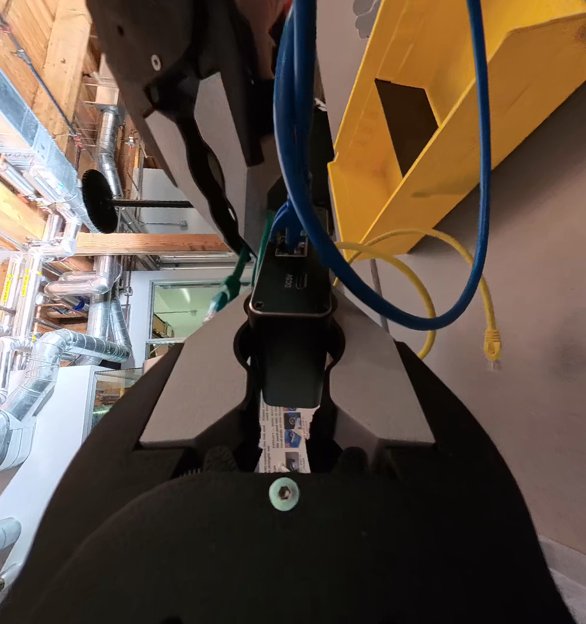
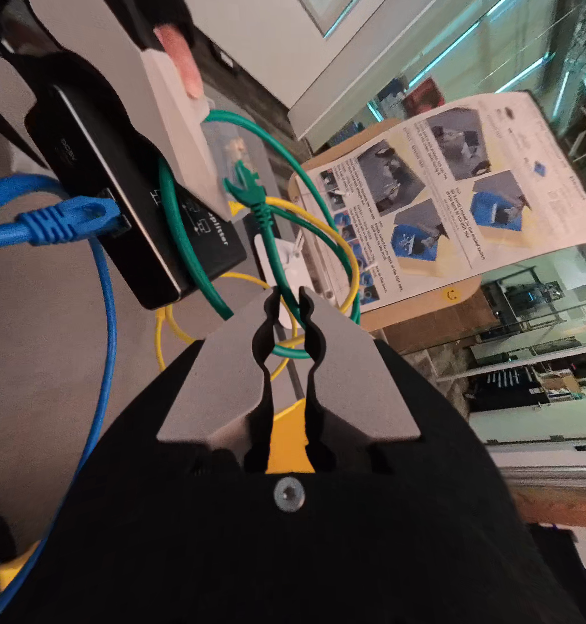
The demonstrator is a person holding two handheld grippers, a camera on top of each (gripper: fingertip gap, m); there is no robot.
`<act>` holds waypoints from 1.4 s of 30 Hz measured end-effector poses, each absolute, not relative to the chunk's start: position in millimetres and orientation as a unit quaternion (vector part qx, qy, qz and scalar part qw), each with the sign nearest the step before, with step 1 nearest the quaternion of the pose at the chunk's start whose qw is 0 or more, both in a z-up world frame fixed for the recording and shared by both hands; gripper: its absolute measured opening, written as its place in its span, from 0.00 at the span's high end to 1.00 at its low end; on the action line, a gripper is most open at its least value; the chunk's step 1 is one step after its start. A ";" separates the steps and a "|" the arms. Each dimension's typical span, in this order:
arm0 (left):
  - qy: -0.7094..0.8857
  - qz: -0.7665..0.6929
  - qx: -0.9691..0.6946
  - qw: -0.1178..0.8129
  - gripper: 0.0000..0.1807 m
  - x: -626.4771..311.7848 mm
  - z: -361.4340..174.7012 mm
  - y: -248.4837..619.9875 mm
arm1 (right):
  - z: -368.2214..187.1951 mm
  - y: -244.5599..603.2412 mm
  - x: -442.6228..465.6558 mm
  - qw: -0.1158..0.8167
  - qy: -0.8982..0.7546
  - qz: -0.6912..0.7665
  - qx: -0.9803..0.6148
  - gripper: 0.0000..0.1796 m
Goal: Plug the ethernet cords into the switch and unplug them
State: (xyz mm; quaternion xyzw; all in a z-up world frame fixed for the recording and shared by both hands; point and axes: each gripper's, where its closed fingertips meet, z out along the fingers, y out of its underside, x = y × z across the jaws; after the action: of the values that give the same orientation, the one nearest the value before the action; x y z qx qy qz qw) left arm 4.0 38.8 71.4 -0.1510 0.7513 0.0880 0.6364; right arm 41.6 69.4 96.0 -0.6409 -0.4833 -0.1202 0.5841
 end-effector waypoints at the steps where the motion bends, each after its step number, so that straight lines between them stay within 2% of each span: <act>1: 0.756 0.090 -0.154 0.630 0.80 4.6 67.9 40.5 | 90.5 71.9 43.2 0.572 -0.485 -0.128 -0.649 0.94; 7: 0.750 0.087 -0.185 0.629 0.80 1.0 66.7 61.1 | 123.9 56.9 59.7 0.635 -0.430 -0.079 -0.637 0.80; 10: 0.743 0.104 -0.199 0.630 0.80 -5.7 69.0 73.2 | 143.5 15.7 27.3 0.663 -0.468 0.036 -0.584 0.85; 13: 0.737 0.124 -0.206 0.631 0.80 -10.1 71.1 80.9 | 127.3 -14.3 -4.7 0.606 -0.528 0.118 -0.583 0.84; 17: 0.734 0.140 -0.205 0.632 0.80 -12.8 72.7 82.8 | 93.9 2.3 -4.2 0.534 -0.516 0.079 -0.665 0.84; 19: 0.735 0.155 -0.203 0.628 0.80 -13.5 71.0 85.3 | 84.2 1.1 -9.9 0.502 -0.513 0.112 -0.688 0.92; 22: 0.736 0.159 -0.205 0.625 0.80 -12.6 69.0 87.8 | 82.1 8.0 -7.3 0.490 -0.495 0.117 -0.708 0.97; 25: 0.736 0.163 -0.201 0.625 0.80 -11.6 68.2 87.6 | 78.8 9.5 -7.4 0.484 -0.484 0.133 -0.717 0.95; 29: 0.740 0.170 -0.194 0.621 0.80 -8.4 64.7 86.3 | 72.7 7.7 -4.9 0.453 -0.477 0.148 -0.739 0.98; 34: 0.735 0.161 -0.208 0.626 0.80 -9.6 65.6 93.0 | 83.9 -13.4 -8.9 0.460 -0.502 0.172 -0.712 0.98; 39: 0.726 0.153 -0.226 0.631 0.80 -17.1 70.0 102.6 | 53.8 -55.2 -5.2 0.390 -0.591 0.154 -0.689 0.98; 42: 0.724 0.150 -0.222 0.636 0.80 -19.3 73.1 100.7 | 46.7 -56.6 -3.8 0.386 -0.611 0.133 -0.678 0.98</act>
State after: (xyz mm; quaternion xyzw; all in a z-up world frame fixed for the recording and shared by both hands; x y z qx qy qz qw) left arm -19.3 100.7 73.1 -0.2223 0.7236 0.1502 0.6359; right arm -3.8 -56.6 46.7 -0.6781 -0.6114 0.1326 0.3857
